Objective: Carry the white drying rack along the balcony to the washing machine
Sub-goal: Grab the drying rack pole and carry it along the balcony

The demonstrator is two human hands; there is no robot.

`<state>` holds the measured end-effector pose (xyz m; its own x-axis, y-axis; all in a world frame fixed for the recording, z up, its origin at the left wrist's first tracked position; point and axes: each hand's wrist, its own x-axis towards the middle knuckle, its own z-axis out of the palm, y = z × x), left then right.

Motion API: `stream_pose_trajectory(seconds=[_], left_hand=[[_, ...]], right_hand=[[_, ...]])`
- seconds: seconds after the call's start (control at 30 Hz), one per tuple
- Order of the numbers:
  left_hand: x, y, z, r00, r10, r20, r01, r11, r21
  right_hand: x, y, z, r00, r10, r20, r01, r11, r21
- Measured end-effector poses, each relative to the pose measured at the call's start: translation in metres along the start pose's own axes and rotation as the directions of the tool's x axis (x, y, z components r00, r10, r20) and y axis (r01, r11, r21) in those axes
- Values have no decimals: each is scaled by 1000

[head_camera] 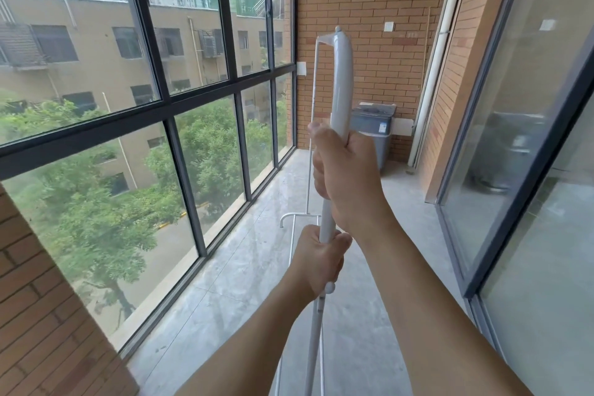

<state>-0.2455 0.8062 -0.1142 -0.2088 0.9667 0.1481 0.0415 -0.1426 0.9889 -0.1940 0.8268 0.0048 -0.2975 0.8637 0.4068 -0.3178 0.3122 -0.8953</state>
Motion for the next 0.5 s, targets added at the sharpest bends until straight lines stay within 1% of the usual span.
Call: stream_pose_trajectory(seconds=[0.23,0.5], left_hand=[[66,-7,-1,1000,2,-16,-2,1000,-6],[123,-14,-5,1000,1,-7,-1,999,-33]], right_hand=[[62,20,-13,1000,-12,9,12,1000,-10],[115,41,-17,1000,-28,3,28,999,-43]])
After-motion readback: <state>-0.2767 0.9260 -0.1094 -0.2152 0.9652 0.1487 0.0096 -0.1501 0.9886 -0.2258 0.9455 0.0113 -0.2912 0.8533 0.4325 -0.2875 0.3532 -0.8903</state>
